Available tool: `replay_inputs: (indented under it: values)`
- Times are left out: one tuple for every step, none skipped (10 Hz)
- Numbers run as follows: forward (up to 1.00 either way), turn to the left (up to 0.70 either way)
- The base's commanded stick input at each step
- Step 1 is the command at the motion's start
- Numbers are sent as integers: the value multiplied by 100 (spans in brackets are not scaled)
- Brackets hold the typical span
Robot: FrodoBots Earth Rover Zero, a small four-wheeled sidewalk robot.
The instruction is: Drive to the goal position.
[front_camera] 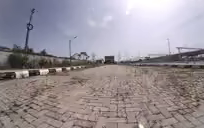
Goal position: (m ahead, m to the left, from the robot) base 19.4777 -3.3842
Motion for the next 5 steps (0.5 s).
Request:
replay_inputs:
  values:
    - [100,-2]
    - [100,-4]
    - [100,-6]
    - [100,-8]
    - [100,-6]
